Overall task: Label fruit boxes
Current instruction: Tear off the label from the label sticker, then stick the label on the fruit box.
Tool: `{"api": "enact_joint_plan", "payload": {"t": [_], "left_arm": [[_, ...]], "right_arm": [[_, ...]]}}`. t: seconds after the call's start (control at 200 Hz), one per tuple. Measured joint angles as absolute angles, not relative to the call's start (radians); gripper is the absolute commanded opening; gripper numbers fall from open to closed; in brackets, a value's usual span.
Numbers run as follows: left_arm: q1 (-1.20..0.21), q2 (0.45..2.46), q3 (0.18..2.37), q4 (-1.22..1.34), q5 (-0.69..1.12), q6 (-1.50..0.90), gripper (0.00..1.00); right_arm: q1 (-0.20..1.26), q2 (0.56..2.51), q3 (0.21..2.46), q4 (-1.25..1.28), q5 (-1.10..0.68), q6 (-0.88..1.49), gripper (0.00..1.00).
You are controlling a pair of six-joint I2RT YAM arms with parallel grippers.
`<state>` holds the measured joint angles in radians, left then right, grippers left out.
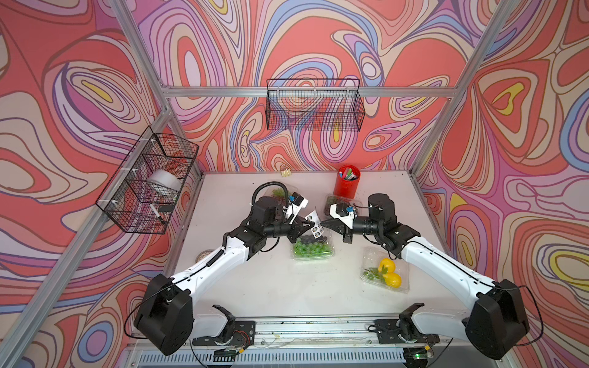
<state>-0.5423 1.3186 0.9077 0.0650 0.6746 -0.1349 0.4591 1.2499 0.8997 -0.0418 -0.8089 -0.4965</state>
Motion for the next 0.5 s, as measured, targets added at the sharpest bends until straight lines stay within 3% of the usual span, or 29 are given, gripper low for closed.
{"api": "enact_joint_plan", "payload": {"t": [0.32,0.501], "left_arm": [[-0.542,1.324,0.923,0.003,0.578,-0.136,0.00],[-0.503,1.324,0.923,-0.053,0.496,-0.166,0.00]], "right_arm": [[0.459,1.236,0.897,-0.124,-0.823,-0.349,0.00],[0.468,1.303,0.898,-0.176,-0.744,-0.180,0.00]]}}
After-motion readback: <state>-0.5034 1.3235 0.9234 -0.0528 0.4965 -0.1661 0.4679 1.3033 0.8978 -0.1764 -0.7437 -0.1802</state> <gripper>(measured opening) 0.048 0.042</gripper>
